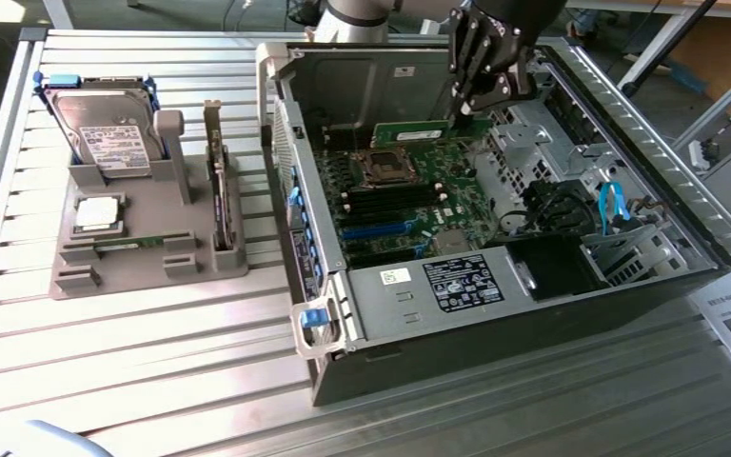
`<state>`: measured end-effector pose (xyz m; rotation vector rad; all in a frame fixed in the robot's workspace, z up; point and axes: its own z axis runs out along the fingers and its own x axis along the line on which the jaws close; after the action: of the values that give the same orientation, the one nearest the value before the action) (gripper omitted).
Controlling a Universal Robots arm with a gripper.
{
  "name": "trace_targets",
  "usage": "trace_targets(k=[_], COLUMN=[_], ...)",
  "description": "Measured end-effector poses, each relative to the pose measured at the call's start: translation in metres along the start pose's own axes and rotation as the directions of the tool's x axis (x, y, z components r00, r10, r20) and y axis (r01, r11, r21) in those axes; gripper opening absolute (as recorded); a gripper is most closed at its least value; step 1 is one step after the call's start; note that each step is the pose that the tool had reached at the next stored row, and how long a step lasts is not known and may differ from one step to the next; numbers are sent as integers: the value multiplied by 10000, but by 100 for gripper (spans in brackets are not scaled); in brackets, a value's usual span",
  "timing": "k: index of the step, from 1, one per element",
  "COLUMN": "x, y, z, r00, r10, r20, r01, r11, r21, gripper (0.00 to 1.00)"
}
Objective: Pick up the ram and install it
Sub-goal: 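Pick up the ram and move it above insertion slot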
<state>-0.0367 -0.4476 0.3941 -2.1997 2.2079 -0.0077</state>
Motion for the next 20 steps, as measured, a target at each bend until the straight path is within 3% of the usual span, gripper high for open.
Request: trace_targets(k=[20], x=[-217], y=[1], z=[8], r00=[10000], r10=[0], r20=[1], r01=[0], r11=[10000], r21=[0], gripper=[12])
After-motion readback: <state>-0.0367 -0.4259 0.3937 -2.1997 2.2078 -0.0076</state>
